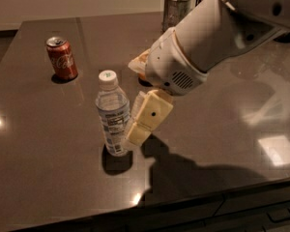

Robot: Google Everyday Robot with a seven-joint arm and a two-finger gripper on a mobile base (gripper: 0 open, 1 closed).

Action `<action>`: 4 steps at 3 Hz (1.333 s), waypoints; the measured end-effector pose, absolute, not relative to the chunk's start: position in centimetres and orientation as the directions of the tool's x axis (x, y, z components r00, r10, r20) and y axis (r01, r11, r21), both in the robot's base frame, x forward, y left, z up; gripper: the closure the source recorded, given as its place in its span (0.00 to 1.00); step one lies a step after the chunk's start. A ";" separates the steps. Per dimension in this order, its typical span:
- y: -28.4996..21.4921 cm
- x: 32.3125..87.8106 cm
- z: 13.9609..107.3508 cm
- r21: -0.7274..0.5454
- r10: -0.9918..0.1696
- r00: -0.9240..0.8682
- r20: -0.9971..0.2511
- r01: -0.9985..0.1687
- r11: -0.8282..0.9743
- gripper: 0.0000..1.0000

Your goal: Knock blue plastic bottle over

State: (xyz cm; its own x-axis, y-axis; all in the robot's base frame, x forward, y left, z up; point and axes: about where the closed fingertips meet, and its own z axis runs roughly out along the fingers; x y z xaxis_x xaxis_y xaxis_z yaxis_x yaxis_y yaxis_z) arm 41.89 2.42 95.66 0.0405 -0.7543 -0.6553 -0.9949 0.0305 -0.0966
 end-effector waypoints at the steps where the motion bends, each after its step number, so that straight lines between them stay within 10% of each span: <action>1: 4.5 41.8 94.6 -0.052 -0.729 0.028 -0.684 -0.999 0.010 0.00; 4: 6.8 41.3 94.5 0.007 -0.664 -0.009 -0.747 -1.000 0.007 0.61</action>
Offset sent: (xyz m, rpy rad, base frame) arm -0.0033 0.0487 -0.0175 0.1385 0.1141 0.0401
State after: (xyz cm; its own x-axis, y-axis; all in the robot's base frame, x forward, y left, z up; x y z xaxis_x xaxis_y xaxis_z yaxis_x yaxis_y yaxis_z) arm 41.31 6.79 94.50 -0.0094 -0.6644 -0.7474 -1.0000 0.0068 0.0066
